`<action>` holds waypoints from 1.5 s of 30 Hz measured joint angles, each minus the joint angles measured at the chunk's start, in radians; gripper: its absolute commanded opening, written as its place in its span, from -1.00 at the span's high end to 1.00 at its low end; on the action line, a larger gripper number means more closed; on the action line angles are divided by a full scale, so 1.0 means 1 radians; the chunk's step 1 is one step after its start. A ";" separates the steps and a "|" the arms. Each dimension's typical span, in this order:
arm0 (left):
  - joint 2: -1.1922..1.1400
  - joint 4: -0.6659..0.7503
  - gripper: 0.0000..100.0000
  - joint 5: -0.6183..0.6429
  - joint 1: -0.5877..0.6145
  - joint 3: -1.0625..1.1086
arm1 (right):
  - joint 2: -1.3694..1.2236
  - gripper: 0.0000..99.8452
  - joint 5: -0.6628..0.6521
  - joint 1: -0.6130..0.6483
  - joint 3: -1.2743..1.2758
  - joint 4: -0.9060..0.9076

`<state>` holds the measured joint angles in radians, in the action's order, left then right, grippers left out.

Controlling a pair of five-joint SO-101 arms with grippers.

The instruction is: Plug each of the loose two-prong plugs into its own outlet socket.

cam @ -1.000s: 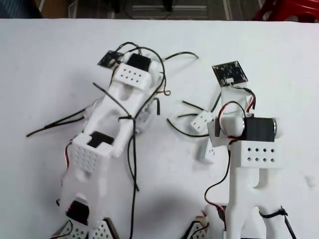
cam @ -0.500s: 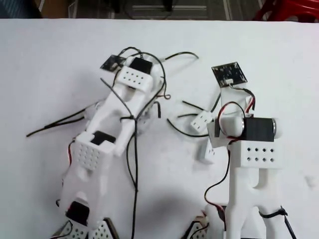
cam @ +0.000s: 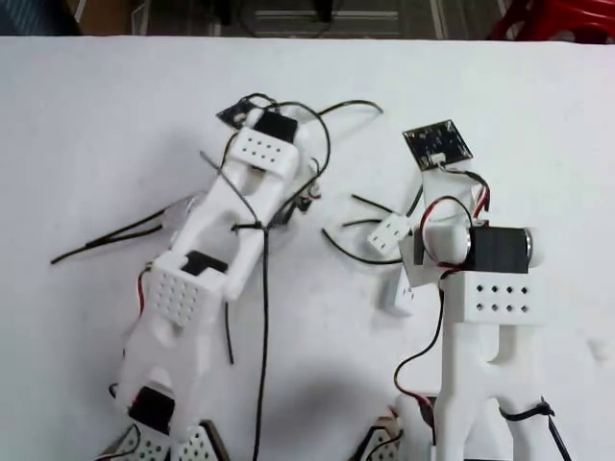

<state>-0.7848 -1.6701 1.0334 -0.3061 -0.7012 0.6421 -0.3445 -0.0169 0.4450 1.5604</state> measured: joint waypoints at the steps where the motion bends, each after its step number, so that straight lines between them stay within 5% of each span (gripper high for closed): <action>1: 0.000 -0.021 0.56 -0.032 -0.002 -0.026 | 0.000 0.95 0.000 0.000 0.000 0.000; 9: 0.000 -0.107 0.56 -0.543 0.083 -0.278 | 0.000 0.95 0.000 0.000 0.000 0.000; 17: 0.000 -0.107 0.55 -0.976 0.107 -0.241 | 0.000 0.95 0.000 0.000 0.000 0.000; 25: 0.000 -0.101 0.55 -1.099 0.014 -0.029 | 0.000 0.95 0.000 0.000 0.000 0.000; 45: 0.002 -0.026 0.55 -1.257 0.021 0.221 | 0.000 0.95 0.000 0.000 0.000 0.006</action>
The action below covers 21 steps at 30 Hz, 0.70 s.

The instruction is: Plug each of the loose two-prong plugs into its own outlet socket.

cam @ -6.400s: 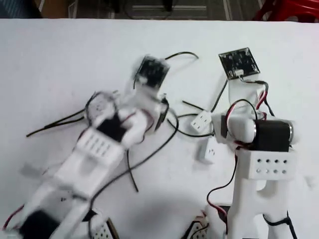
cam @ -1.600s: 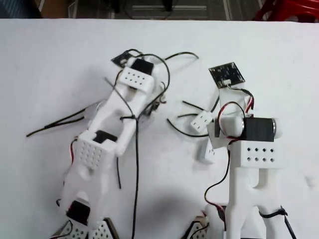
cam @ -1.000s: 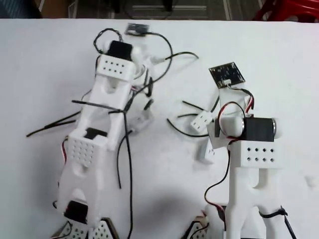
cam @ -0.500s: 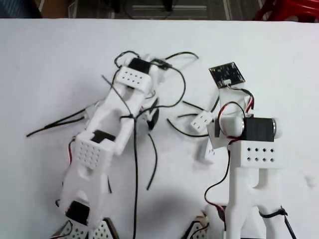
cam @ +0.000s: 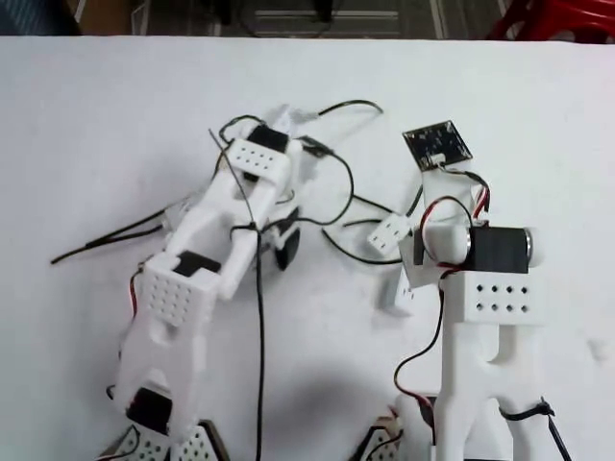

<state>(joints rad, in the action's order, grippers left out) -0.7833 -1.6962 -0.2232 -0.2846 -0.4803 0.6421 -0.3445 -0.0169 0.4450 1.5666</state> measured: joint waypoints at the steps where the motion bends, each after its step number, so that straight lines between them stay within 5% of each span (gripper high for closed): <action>1: -0.002 -0.009 0.56 -0.017 0.000 0.003 | 0.000 0.95 0.000 0.000 0.000 0.000; 7: -0.018 -0.049 0.59 -0.043 0.008 -0.012 | 0.000 0.95 -0.002 -0.005 0.000 0.018; 13: -0.068 -0.060 0.97 -0.049 0.015 -0.034 | 0.000 0.95 -0.002 -0.060 0.000 0.018; 21: -0.074 -0.072 0.95 -0.046 0.017 -0.160 | 0.000 0.95 -0.043 -0.137 0.000 0.018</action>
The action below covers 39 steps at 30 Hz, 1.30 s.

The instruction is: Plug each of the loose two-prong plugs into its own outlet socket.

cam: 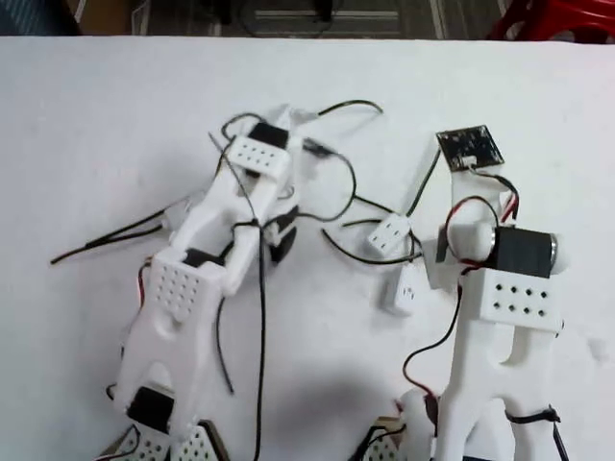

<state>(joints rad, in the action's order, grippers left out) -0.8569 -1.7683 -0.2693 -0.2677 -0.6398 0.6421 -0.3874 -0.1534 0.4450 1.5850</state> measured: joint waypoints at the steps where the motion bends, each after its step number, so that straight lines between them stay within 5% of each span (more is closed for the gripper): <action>1: 0.000 0.000 0.95 0.011 0.000 -0.034 | 0.000 0.95 -0.011 -0.009 0.000 0.000; 11: -0.026 0.049 0.94 0.091 -0.012 -0.514 | 0.000 0.95 -0.104 -0.157 0.000 0.000; 26: -0.095 0.664 0.83 0.051 0.040 -0.582 | 0.000 0.95 -0.226 -0.358 0.000 -0.037; 39: -0.100 0.496 0.47 0.037 0.037 -0.582 | 0.000 0.95 -0.255 -0.379 0.000 -0.037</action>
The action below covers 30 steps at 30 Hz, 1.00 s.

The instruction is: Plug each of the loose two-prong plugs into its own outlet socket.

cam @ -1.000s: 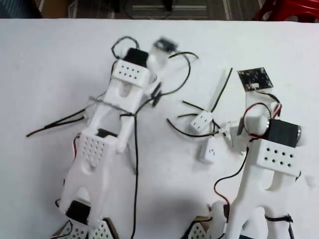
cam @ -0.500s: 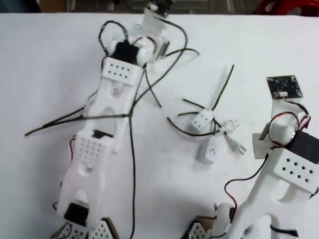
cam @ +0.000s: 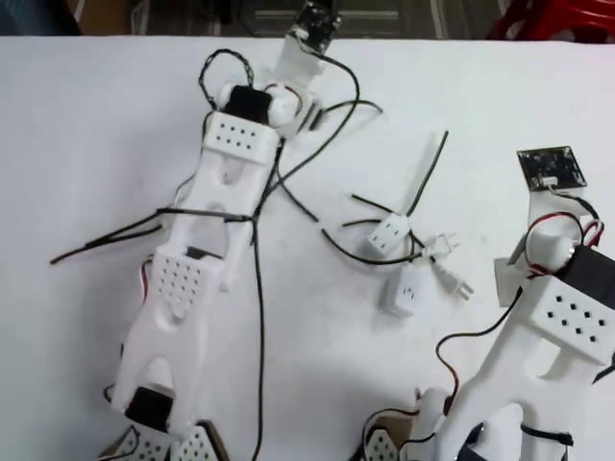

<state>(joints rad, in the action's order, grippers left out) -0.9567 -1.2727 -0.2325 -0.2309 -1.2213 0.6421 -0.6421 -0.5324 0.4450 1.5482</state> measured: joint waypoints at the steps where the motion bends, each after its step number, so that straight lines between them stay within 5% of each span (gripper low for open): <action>1: 0.000 -0.009 0.47 0.000 0.000 0.000 | 0.000 0.95 0.000 0.002 0.000 0.000; 10: 0.000 -0.052 0.47 0.000 -0.071 -0.011 | 0.000 0.95 -0.003 -0.008 0.000 0.000; 20: 0.051 -0.405 0.47 0.000 -0.066 -0.385 | 0.000 0.95 -0.003 -0.006 0.000 0.000; 30: 0.279 -0.516 0.47 0.127 0.258 -0.331 | 0.000 0.95 -0.003 -0.003 0.018 0.000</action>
<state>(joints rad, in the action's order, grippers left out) -0.6774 -1.7883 -0.1051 0.0269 -1.5528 0.6421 -0.6452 -0.5355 0.4634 1.5482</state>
